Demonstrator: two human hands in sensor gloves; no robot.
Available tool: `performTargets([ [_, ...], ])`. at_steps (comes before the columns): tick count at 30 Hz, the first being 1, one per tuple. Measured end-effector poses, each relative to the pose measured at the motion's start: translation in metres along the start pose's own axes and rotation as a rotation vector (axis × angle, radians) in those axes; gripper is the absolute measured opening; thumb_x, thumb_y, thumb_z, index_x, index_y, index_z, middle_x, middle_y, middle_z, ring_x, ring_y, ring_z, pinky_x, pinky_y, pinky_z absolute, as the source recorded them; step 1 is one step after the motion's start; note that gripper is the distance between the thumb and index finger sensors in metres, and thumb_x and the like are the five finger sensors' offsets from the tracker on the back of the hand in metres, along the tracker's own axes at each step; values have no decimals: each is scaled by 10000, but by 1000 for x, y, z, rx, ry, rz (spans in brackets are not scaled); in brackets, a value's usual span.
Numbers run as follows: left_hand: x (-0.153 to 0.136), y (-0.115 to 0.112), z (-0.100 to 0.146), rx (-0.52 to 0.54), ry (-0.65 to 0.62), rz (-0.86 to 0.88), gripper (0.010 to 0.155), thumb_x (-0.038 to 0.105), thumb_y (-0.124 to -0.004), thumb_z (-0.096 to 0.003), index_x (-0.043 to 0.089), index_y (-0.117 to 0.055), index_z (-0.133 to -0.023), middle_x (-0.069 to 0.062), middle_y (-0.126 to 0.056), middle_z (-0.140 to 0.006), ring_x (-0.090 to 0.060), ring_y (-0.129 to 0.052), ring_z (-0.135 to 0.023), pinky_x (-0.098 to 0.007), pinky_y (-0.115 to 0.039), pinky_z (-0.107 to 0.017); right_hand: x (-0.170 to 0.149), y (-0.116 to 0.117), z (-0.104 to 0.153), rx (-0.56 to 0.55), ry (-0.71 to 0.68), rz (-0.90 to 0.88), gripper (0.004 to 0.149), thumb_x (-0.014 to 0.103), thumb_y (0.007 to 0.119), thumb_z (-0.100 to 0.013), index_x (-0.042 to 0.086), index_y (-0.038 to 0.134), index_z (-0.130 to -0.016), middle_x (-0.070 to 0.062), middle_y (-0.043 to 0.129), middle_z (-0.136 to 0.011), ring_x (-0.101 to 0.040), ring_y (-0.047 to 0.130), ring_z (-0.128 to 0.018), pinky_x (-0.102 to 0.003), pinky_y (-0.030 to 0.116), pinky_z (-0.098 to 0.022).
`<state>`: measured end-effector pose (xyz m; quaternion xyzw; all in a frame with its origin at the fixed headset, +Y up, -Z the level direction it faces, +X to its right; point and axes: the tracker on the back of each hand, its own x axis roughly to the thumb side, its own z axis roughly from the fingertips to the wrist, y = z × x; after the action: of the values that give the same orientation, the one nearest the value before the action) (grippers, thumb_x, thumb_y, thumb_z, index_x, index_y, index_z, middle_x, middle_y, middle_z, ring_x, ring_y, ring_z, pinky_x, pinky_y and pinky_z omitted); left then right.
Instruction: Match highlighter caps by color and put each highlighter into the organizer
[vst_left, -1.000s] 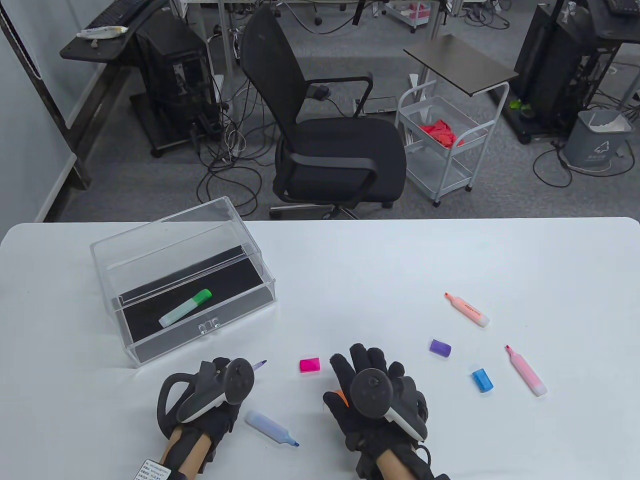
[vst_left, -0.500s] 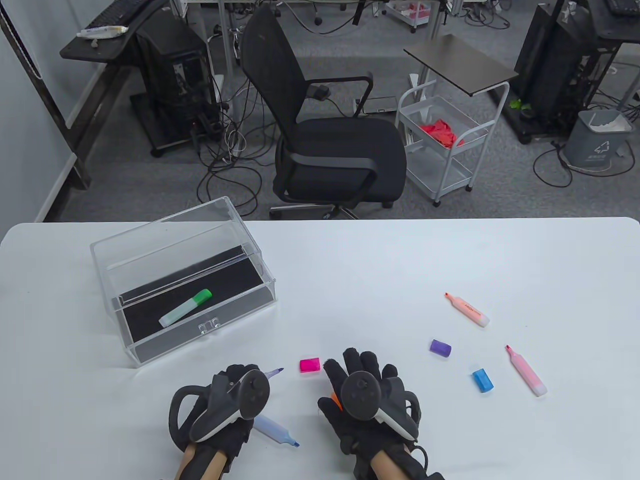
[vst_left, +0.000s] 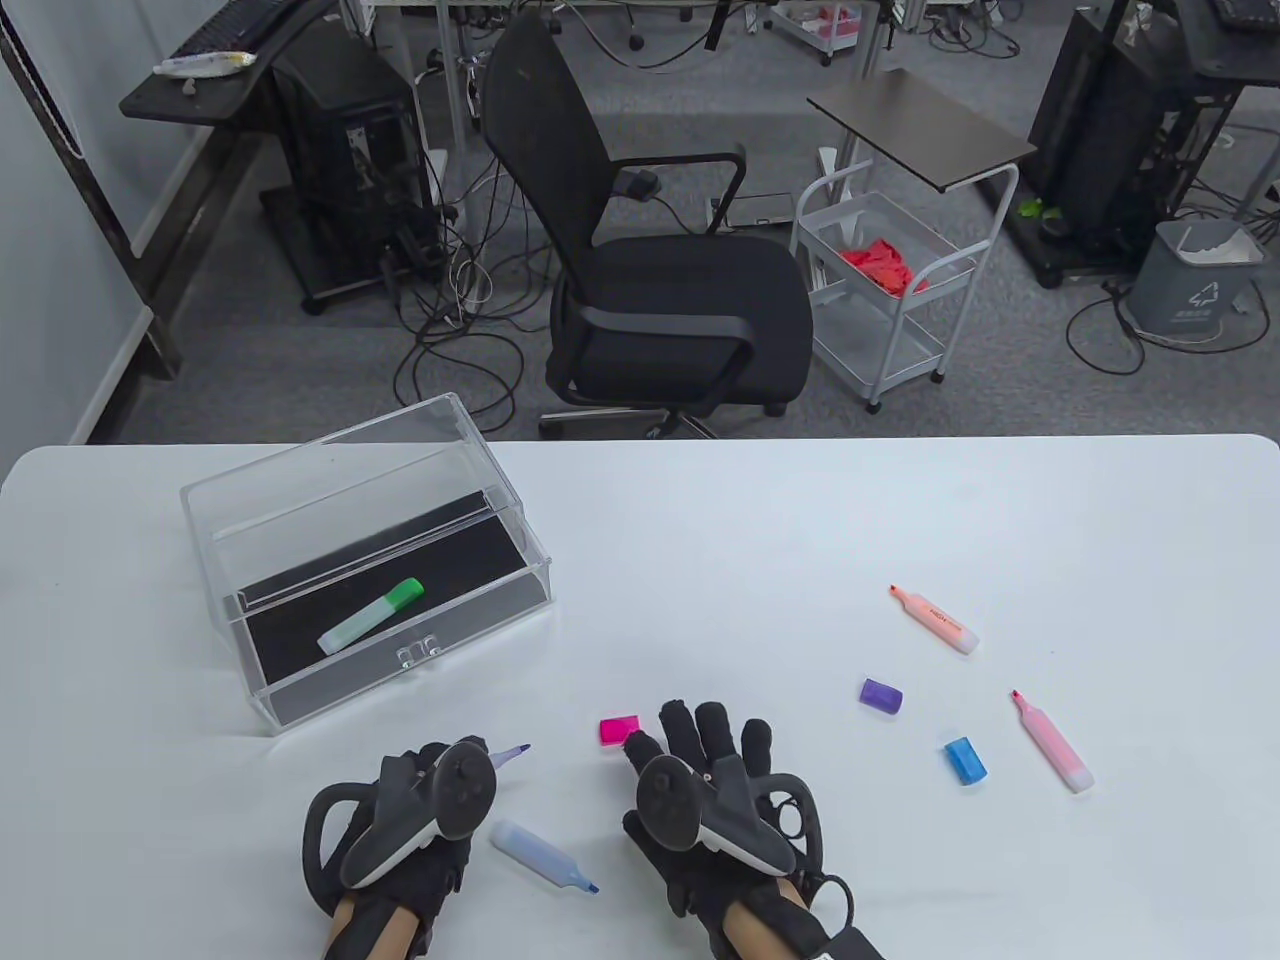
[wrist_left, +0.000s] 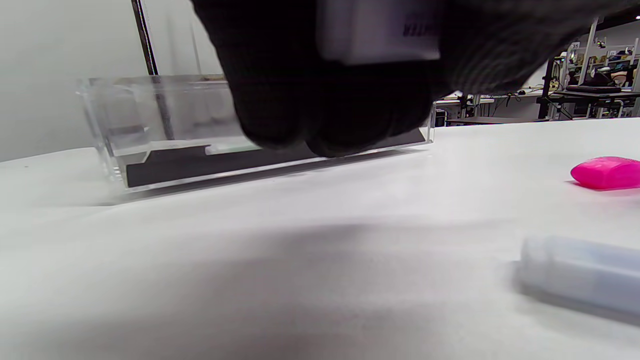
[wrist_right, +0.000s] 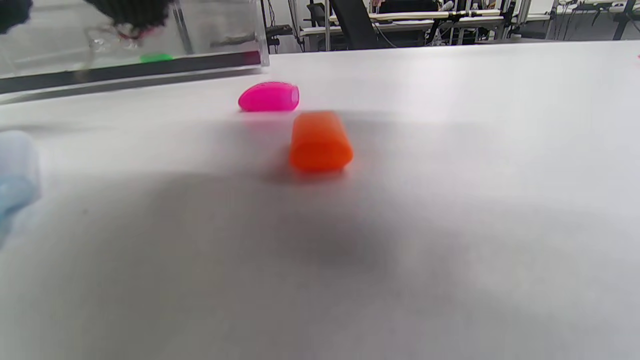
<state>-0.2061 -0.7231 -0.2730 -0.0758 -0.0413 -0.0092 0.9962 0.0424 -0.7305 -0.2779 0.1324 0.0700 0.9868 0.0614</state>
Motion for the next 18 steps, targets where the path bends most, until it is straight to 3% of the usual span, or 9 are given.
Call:
performTargets([
  [4,-1,0,0,8,5,-9,556,497,-706,-479,364,-572,-1003,108,-799,-861,-135,-988,-651,-299,-902,-513,-27,-26,-9,-34,56,59,712,501,702,-429,347,374,-1042,-71,173,-1147,-387,126,-1053,-716,85,-682],
  [9,-6,-2,2,2,24,5,555,499,-707,-479,367,-576,-1002,108,-802,-858,-136,-986,-647,-299,-899,-513,-82,-57,-16,-103,182,33,712,463,754,-424,336,411,-1035,-78,224,-1152,-390,204,-1066,-718,122,-695],
  [13,-8,-1,4,12,34,10,554,500,-707,-479,367,-579,-1001,108,-803,-857,-136,-987,-644,-298,-899,-512,-131,-62,-25,-66,324,-30,714,418,800,-425,324,436,-1032,-87,290,-1157,-390,236,-1074,-717,120,-705],
  [18,-7,-2,4,4,38,15,554,502,-707,-480,368,-580,-1002,108,-803,-857,-135,-986,-643,-297,-899,-513,-169,-56,-41,-8,460,-34,728,393,842,-417,308,459,-1030,-98,378,-1153,-389,346,-1062,-699,161,-725],
])
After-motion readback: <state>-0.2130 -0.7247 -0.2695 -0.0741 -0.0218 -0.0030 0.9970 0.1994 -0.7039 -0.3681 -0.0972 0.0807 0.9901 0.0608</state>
